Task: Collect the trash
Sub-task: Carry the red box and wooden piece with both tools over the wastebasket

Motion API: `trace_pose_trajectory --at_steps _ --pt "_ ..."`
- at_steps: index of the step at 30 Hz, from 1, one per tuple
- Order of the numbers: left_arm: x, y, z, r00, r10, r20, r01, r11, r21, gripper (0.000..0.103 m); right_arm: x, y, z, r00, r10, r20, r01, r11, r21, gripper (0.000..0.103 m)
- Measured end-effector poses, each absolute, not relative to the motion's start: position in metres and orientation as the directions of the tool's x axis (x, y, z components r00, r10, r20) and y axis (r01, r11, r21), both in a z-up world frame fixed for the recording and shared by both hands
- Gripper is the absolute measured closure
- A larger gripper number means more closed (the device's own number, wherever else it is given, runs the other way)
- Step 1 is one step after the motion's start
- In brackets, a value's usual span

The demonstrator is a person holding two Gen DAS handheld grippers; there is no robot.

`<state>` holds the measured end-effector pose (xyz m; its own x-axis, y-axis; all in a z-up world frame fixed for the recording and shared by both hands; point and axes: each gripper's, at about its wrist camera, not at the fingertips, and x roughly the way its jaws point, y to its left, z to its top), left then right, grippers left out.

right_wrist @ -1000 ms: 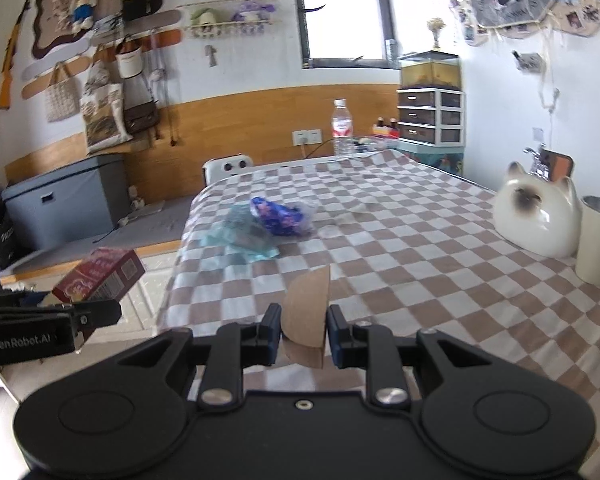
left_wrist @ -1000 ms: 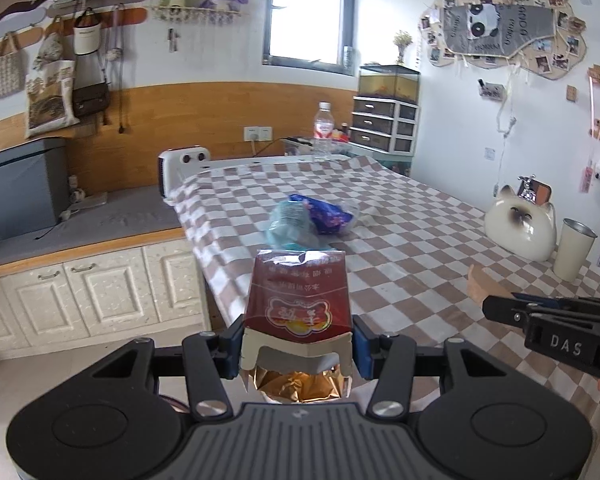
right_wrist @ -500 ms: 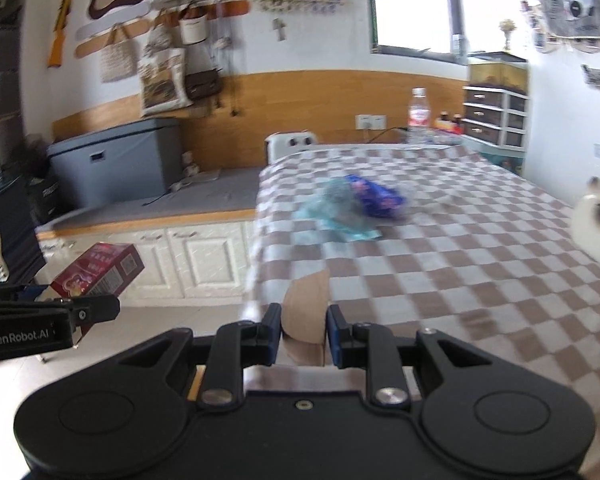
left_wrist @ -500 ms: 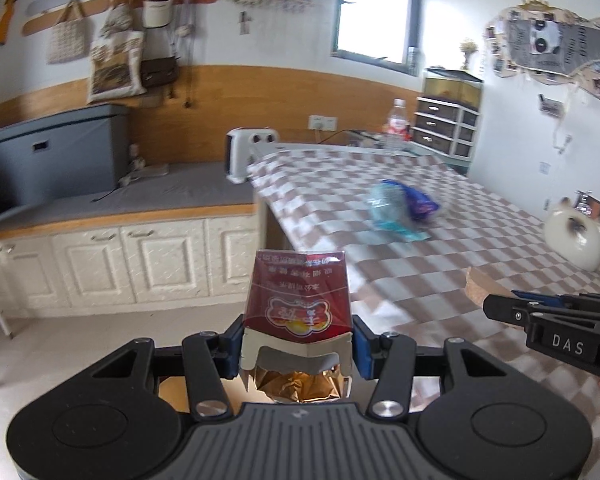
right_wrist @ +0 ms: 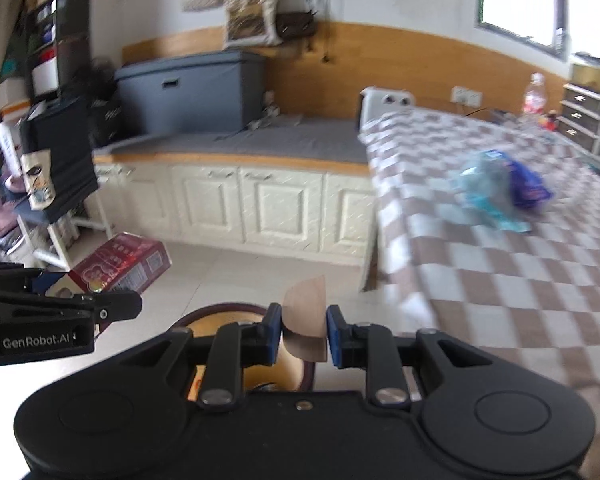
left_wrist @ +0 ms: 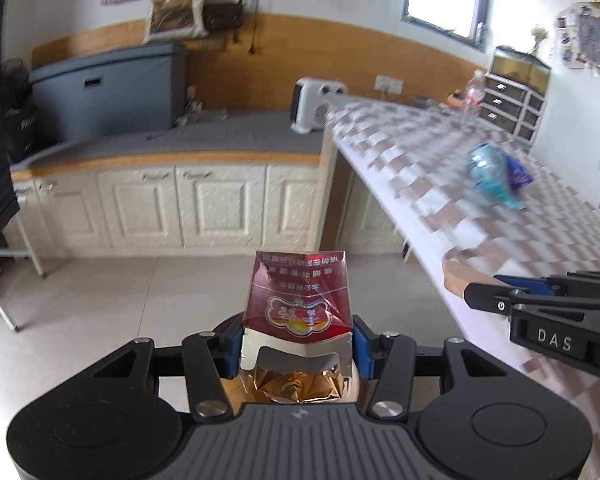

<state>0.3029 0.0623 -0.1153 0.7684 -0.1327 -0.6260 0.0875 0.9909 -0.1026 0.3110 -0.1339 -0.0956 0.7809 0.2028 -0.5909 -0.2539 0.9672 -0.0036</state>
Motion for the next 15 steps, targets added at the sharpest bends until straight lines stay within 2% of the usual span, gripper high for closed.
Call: trace_pose_trajectory --at_steps 9,15 --pt "0.343 0.087 -0.156 0.689 -0.134 -0.712 0.023 0.986 -0.164 0.051 0.361 -0.100 -0.129 0.666 0.281 -0.691 -0.355 0.934 0.038 0.078" --pt "0.366 0.100 -0.180 0.643 -0.151 -0.751 -0.017 0.977 -0.211 0.051 0.401 -0.080 -0.149 0.605 0.275 -0.747 -0.397 0.918 0.016 0.078"
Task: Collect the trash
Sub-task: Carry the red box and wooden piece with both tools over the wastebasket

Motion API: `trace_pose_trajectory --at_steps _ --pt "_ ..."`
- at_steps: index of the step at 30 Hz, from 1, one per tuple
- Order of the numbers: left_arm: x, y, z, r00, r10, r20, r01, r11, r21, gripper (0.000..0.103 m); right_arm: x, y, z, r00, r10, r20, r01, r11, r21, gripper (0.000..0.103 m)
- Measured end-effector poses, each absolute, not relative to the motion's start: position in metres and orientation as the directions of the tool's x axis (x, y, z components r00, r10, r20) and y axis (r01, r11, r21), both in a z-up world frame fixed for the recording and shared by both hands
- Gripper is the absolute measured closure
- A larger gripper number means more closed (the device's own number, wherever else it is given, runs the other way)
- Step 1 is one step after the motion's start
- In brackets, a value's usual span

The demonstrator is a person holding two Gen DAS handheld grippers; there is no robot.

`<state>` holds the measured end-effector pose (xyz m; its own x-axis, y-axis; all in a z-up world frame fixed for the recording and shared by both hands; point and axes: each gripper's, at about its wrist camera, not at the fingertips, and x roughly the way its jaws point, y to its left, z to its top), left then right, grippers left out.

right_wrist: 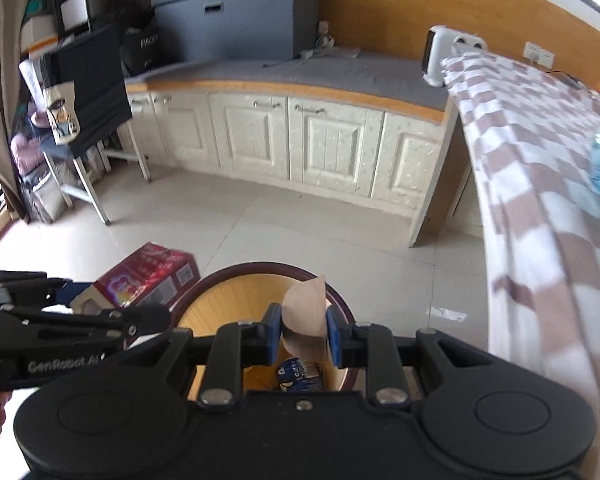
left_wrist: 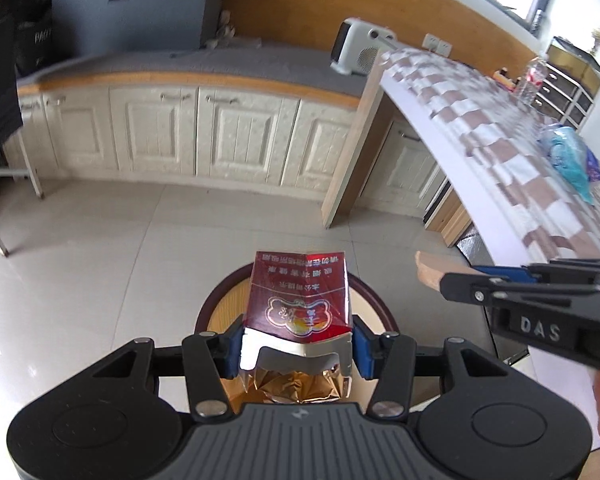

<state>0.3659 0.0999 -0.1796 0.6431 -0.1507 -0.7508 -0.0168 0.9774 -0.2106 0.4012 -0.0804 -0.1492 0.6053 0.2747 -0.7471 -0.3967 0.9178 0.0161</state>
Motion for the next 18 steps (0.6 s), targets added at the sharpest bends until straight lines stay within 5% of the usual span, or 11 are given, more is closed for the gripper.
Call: trace_pose_trajectory --at_steps 18 --pt "0.405 0.110 -0.271 0.461 -0.177 -0.869 -0.103 0.963 -0.251 0.051 0.437 -0.062 -0.214 0.408 0.282 -0.868 -0.468 0.881 0.066 0.078"
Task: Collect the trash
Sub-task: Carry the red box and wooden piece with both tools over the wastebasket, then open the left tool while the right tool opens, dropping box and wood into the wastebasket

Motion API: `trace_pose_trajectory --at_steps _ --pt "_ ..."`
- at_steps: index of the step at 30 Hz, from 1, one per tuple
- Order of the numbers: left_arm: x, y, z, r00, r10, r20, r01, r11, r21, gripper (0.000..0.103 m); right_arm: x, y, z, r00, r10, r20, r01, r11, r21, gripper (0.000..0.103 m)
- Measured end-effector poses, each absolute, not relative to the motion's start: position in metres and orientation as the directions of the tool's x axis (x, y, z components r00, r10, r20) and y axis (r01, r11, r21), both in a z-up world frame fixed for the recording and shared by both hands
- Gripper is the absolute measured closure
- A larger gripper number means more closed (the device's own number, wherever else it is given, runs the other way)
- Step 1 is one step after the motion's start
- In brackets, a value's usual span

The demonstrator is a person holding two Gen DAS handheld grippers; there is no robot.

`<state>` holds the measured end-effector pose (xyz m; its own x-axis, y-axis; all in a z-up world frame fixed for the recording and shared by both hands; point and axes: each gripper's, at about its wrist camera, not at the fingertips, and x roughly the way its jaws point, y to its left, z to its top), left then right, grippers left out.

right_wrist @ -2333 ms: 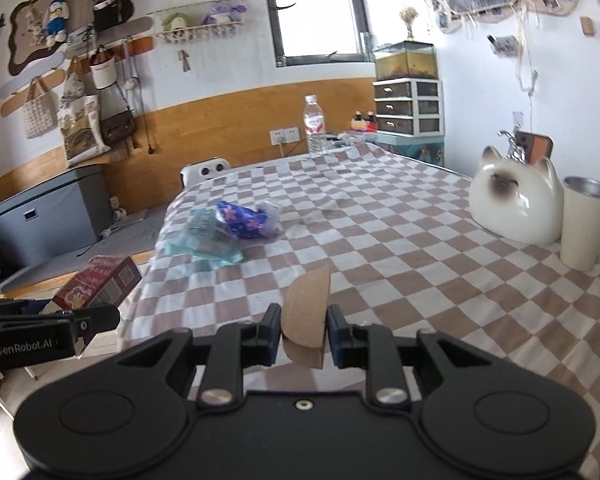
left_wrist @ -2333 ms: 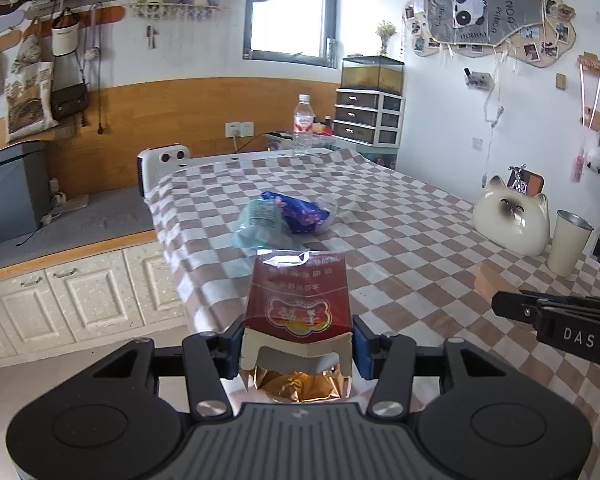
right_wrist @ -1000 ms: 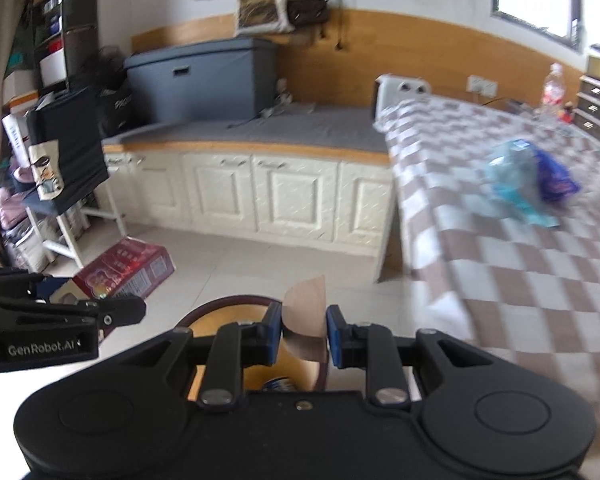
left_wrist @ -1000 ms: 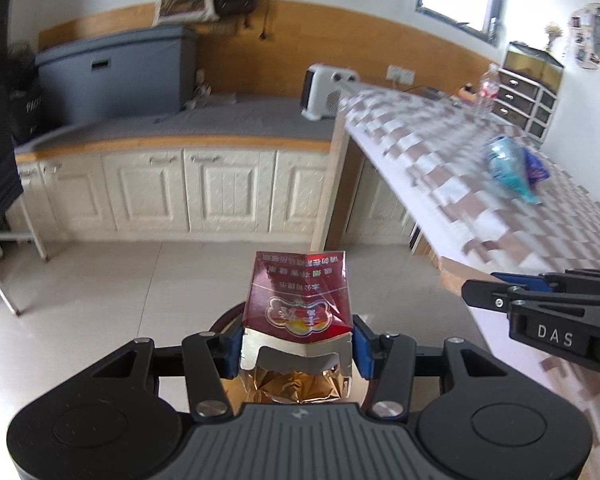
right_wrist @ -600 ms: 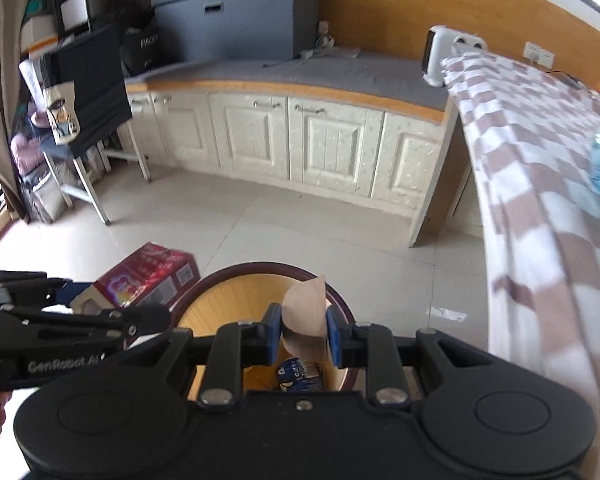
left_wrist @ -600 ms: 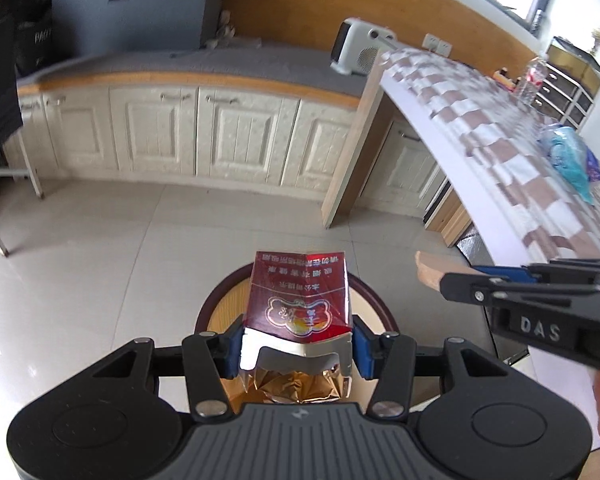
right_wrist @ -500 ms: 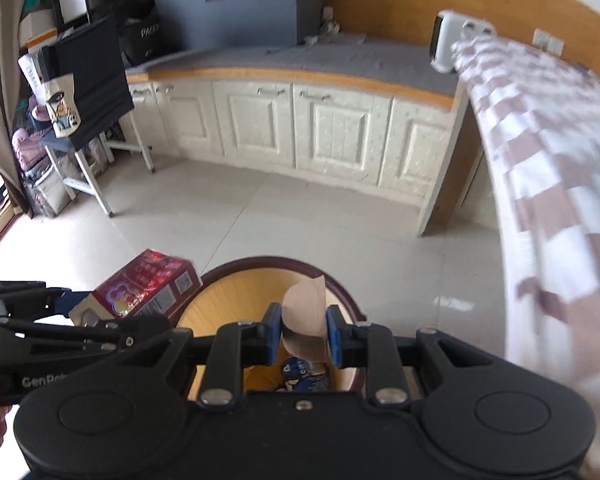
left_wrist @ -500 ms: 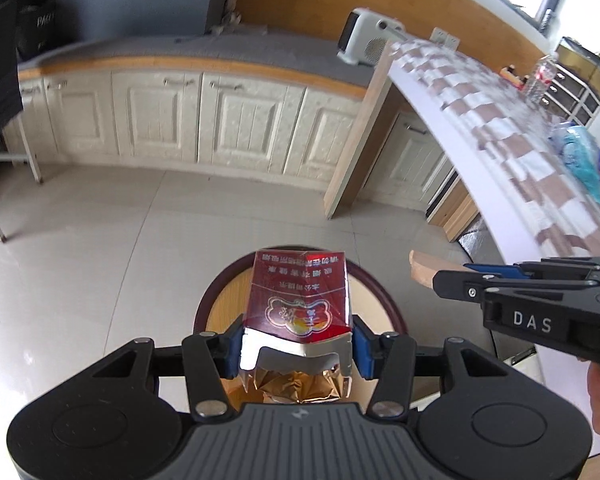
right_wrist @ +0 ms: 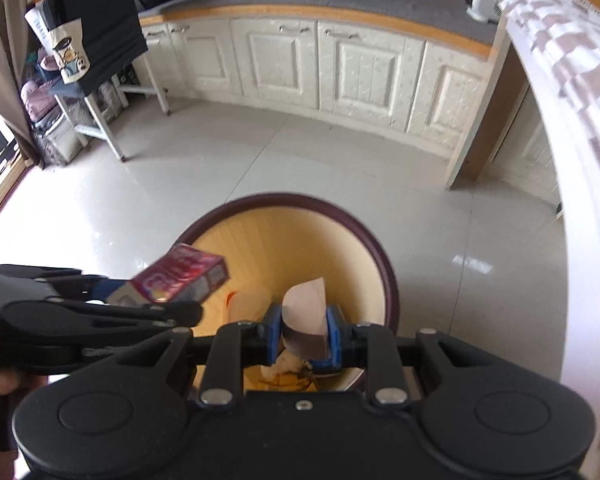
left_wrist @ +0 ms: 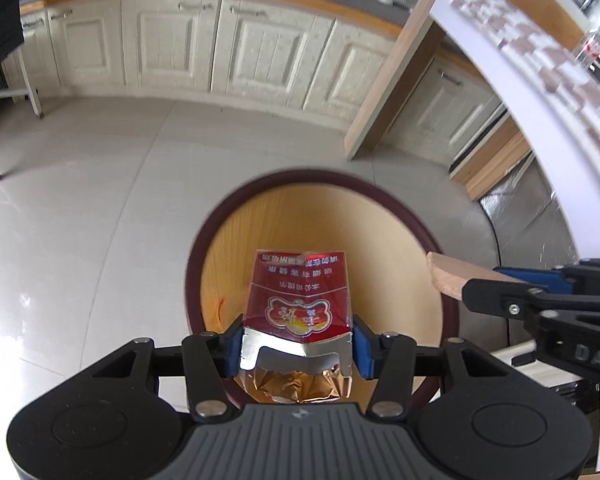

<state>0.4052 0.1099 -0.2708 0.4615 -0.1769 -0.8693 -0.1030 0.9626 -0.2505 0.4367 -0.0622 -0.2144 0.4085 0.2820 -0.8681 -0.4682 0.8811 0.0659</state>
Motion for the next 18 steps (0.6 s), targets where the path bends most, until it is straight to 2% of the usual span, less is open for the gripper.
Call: trace_pose_trajectory --at_steps 8,15,17,18 --pt "0.417 0.105 -0.301 0.397 -0.200 -0.896 -0.128 0.954 -0.270 0.050 0.441 -0.062 -0.228 0.351 0.241 -0.905 -0.449 0.891 0.064 0.078" --pt "0.423 0.103 -0.302 0.399 -0.174 -0.900 -0.120 0.963 -0.239 0.049 0.446 -0.067 -0.229 0.337 0.286 -0.897 -0.430 0.894 0.124 0.078" --pt "0.425 0.104 -0.302 0.399 -0.167 -0.902 -0.122 0.965 -0.233 0.045 0.447 -0.067 -0.231 0.334 0.280 -0.900 -0.420 0.899 0.124 0.078" --pt "0.426 0.105 -0.302 0.400 -0.164 -0.902 -0.126 0.965 -0.232 0.038 0.448 -0.067 -0.232 0.335 0.275 -0.901 -0.417 0.901 0.120 0.078"
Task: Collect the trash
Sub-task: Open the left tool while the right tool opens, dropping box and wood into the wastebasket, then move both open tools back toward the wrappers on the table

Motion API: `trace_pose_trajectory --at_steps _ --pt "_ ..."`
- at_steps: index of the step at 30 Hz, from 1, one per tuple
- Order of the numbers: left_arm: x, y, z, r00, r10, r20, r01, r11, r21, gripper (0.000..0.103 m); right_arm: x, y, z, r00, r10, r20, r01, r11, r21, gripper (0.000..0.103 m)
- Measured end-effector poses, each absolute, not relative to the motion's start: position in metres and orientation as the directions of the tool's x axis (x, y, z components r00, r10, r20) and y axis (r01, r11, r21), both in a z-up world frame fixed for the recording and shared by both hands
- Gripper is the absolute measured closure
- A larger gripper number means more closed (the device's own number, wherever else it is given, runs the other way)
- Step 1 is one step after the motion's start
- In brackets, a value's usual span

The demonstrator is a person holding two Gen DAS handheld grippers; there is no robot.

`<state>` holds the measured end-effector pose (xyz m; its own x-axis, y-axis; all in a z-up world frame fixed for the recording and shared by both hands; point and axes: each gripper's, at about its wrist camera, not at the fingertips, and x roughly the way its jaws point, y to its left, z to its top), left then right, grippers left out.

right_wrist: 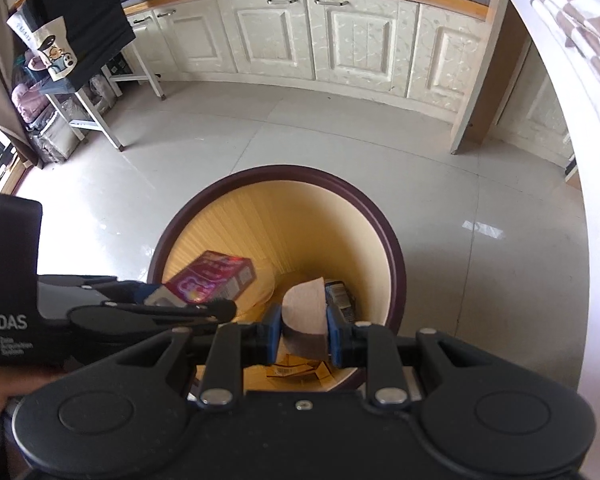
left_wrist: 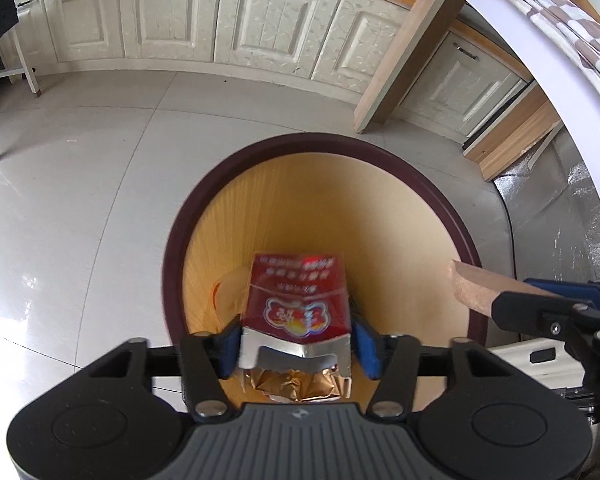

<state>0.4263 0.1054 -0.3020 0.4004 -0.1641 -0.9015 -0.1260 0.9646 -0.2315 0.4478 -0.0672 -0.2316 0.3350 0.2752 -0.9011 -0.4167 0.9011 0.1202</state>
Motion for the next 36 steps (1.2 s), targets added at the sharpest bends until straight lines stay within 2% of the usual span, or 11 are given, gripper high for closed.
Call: trace_pose_trajectory --at_steps 1,8,10,16,21,26,29,31,36 --pt "0.427 0.107 -0.302 0.402 -0.162 -0.901 -0.129 0.964 -0.231 0.035 0.448 -0.067 -0.232 0.335 0.271 -0.903 -0.414 0.903 0.117 0.078" --pt "0.424 0.114 -0.301 0.398 -0.150 -0.905 -0.127 0.968 -0.216 0.034 0.451 -0.068 -0.240 0.324 0.279 -0.904 -0.388 0.911 0.142 0.075" --pt "0.424 0.116 -0.299 0.392 -0.141 -0.909 -0.123 0.971 -0.204 0.034 0.453 -0.071 -0.243 0.320 0.279 -0.906 -0.367 0.918 0.153 0.064" --pt "0.421 0.120 -0.291 0.393 -0.121 -0.912 -0.116 0.977 -0.180 0.031 0.451 -0.071 -0.248 0.313 0.255 -0.915 -0.361 0.923 0.134 0.053" --pt "0.415 0.124 -0.286 0.391 -0.108 -0.914 -0.114 0.980 -0.164 0.028 0.449 -0.072 -0.250 0.302 0.243 -0.922 -0.359 0.925 0.127 0.049" --pt "0.410 0.125 -0.284 0.383 -0.097 -0.919 -0.112 0.982 -0.150 0.020 0.446 -0.074 -0.252 0.288 0.237 -0.928 -0.356 0.926 0.126 0.044" --pt "0.407 0.126 -0.282 0.378 -0.089 -0.922 -0.113 0.983 -0.141 0.014 0.444 -0.073 -0.251 0.287 0.239 -0.928 -0.371 0.921 0.122 0.034" --pt "0.405 0.127 -0.281 0.379 -0.077 -0.922 -0.116 0.985 -0.130 0.005 0.442 -0.074 -0.251 0.286 0.235 -0.929 -0.369 0.922 0.120 0.024" --pt "0.399 0.133 -0.276 0.381 -0.061 -0.923 -0.127 0.985 -0.117 0.000 0.439 -0.078 -0.249 0.304 0.221 -0.927 -0.353 0.930 0.106 0.016"
